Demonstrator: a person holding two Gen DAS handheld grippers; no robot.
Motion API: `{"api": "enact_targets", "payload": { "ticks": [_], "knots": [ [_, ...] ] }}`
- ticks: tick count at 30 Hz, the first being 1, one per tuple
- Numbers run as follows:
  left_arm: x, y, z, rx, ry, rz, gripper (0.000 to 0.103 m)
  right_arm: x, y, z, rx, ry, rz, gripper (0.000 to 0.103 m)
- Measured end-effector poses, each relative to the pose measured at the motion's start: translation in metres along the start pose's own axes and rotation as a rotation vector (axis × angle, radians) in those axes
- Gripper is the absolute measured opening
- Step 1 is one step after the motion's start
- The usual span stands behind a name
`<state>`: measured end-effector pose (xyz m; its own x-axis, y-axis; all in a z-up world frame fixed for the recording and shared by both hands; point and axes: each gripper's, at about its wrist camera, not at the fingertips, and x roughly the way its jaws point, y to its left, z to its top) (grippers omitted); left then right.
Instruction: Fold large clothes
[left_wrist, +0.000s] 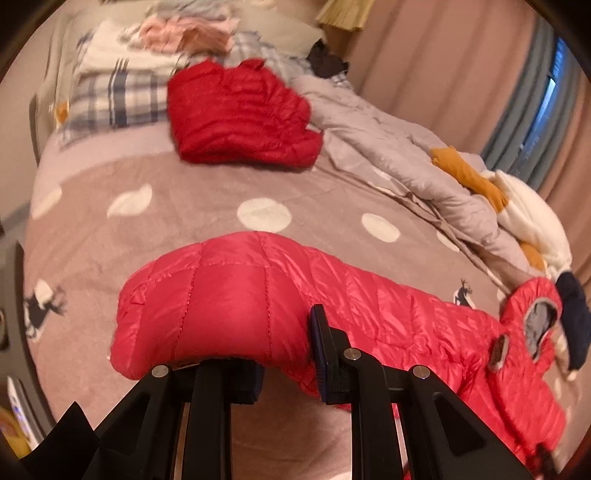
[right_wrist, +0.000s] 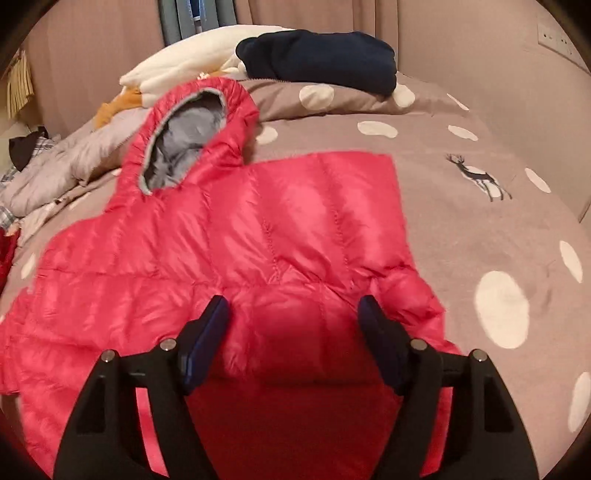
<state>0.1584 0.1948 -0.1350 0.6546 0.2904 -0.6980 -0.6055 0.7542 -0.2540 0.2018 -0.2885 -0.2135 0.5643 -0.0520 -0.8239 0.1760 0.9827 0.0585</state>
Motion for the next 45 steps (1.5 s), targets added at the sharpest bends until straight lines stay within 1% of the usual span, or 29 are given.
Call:
{"api": "enact_targets", "payload": {
  "ticks": [1, 2, 3, 4, 5, 6, 7, 9, 12, 13, 15, 17, 19, 22, 23, 24, 25, 26, 28, 29, 30, 33, 34, 35, 37, 38, 40, 43, 45],
  "knots": [
    [-0.006, -0.008, -0.001, 0.026, -0.022, 0.0, 0.018, -0.012, -0.004, 0.003, 0.024, 0.0, 0.028, 0.073],
    [-0.011, -0.014, -0.001, 0.044, -0.036, -0.006, 0.018, -0.027, -0.01, 0.002, 0.053, -0.014, 0.069, 0.077],
    [-0.014, -0.018, -0.001, 0.055, -0.043, -0.016, 0.018, -0.045, -0.021, 0.001, 0.091, -0.051, 0.121, 0.081],
    [-0.019, -0.025, -0.001, 0.067, -0.055, -0.033, 0.018, -0.06, -0.029, -0.005, 0.136, -0.102, 0.146, 0.09],
    [-0.025, -0.034, -0.001, 0.08, -0.072, -0.056, 0.018, -0.068, -0.032, -0.01, 0.175, -0.144, 0.148, 0.097],
    [-0.029, -0.044, -0.001, 0.097, -0.081, -0.078, 0.018, -0.076, -0.043, -0.016, 0.229, -0.195, 0.133, 0.097],
    [-0.032, -0.055, -0.001, 0.12, -0.084, -0.096, 0.018, -0.079, -0.052, -0.019, 0.261, -0.209, 0.1, 0.097],
    [-0.039, -0.076, -0.002, 0.161, -0.092, -0.127, 0.018, -0.081, -0.069, -0.02, 0.3, -0.171, 0.047, 0.092],
    [-0.057, -0.12, -0.012, 0.252, -0.112, -0.194, 0.018, -0.089, -0.095, -0.018, 0.344, -0.161, 0.084, 0.09],
    [-0.065, -0.142, -0.02, 0.302, -0.12, -0.206, 0.018, -0.093, -0.102, -0.017, 0.352, -0.167, 0.075, 0.09],
    [-0.075, -0.171, -0.034, 0.352, -0.121, -0.205, 0.018, -0.102, -0.111, -0.015, 0.341, -0.176, 0.049, 0.09],
    [-0.082, -0.201, -0.051, 0.378, -0.085, -0.264, 0.018, -0.112, -0.125, -0.016, 0.349, -0.196, 0.038, 0.09],
    [-0.085, -0.234, -0.074, 0.417, -0.025, -0.331, 0.018, -0.125, -0.14, -0.017, 0.396, -0.205, 0.04, 0.092],
    [-0.085, -0.275, -0.113, 0.547, 0.017, -0.339, 0.019, -0.136, -0.152, -0.021, 0.423, -0.2, 0.081, 0.092],
    [-0.082, -0.287, -0.131, 0.597, 0.069, -0.343, 0.027, -0.139, -0.153, -0.022, 0.418, -0.202, 0.084, 0.092],
    [-0.079, -0.29, -0.138, 0.607, 0.107, -0.358, 0.035, -0.141, -0.151, -0.023, 0.403, -0.204, 0.078, 0.092],
    [-0.075, -0.291, -0.145, 0.596, 0.158, -0.381, 0.053, -0.143, -0.149, -0.023, 0.387, -0.202, 0.077, 0.092],
    [-0.073, -0.287, -0.15, 0.553, 0.201, -0.409, 0.064, -0.144, -0.148, -0.023, 0.377, -0.201, 0.083, 0.092],
    [-0.074, -0.279, -0.15, 0.497, 0.21, -0.44, 0.068, -0.146, -0.145, -0.023, 0.362, -0.196, 0.106, 0.092],
    [-0.078, -0.273, -0.148, 0.492, 0.207, -0.445, 0.07, -0.145, -0.143, -0.023, 0.358, -0.189, 0.117, 0.092],
    [-0.083, -0.271, -0.144, 0.497, 0.203, -0.454, 0.072, -0.146, -0.141, -0.024, 0.352, -0.182, 0.126, 0.092],
    [-0.102, -0.261, -0.136, 0.528, 0.174, -0.537, 0.08, -0.147, -0.132, -0.026, 0.337, -0.175, 0.138, 0.092],
    [-0.106, -0.256, -0.133, 0.527, 0.153, -0.539, 0.084, -0.147, -0.128, -0.026, 0.331, -0.17, 0.148, 0.092],
    [-0.11, -0.249, -0.129, 0.511, 0.115, -0.512, 0.086, -0.146, -0.121, -0.027, 0.321, -0.162, 0.164, 0.092],
    [-0.113, -0.241, -0.121, 0.475, 0.04, -0.425, 0.086, -0.148, -0.109, -0.028, 0.305, -0.151, 0.178, 0.092],
    [-0.109, -0.23, -0.113, 0.464, 0.003, -0.374, 0.086, -0.149, -0.101, -0.03, 0.295, -0.147, 0.186, 0.092],
    [-0.097, -0.207, -0.1, 0.446, -0.042, -0.273, 0.086, -0.154, -0.081, -0.033, 0.248, -0.139, 0.205, 0.092],
    [-0.078, -0.166, -0.084, 0.359, -0.072, -0.151, 0.086, -0.161, -0.044, -0.037, 0.13, -0.131, 0.189, 0.092],
    [-0.067, -0.145, -0.077, 0.305, -0.076, -0.123, 0.086, -0.165, -0.022, -0.037, 0.058, -0.137, 0.178, 0.093]
  ]
}}
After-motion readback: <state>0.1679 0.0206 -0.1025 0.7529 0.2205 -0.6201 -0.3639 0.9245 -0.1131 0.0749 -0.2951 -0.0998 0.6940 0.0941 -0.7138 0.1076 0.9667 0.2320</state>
